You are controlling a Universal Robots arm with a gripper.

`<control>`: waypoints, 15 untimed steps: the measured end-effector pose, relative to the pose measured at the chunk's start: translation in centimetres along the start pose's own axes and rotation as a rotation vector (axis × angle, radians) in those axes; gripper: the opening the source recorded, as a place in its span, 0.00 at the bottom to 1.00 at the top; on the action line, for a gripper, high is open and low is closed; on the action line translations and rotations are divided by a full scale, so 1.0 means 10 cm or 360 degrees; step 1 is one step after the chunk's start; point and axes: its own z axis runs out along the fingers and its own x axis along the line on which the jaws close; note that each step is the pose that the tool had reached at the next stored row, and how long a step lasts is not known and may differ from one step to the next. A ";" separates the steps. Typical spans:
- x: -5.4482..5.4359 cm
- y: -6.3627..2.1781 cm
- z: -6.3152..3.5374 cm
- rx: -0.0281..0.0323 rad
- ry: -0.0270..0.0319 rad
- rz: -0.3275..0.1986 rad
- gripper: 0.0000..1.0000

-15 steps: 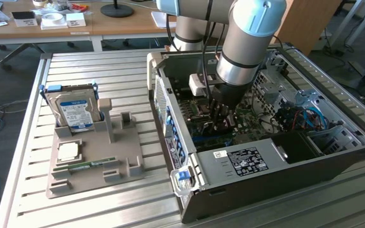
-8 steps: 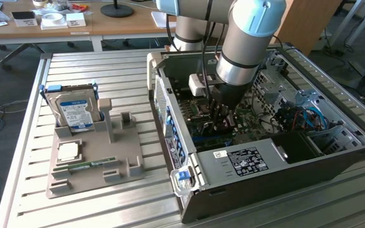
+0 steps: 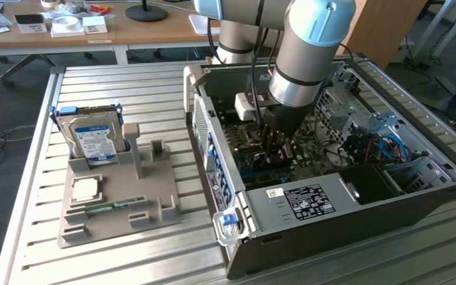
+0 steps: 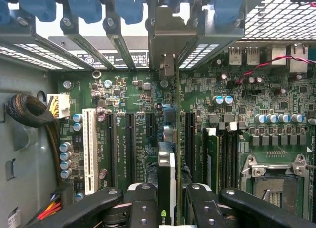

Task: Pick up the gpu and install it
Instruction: 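Insert the gpu into the slot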

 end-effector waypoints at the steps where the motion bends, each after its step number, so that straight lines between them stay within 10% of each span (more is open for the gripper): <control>1: 0.00 0.001 0.000 0.00001 0.00000 0.0000 0.27; 15: 0.00 0.024 0.011 0.00018 0.00007 0.0000 0.27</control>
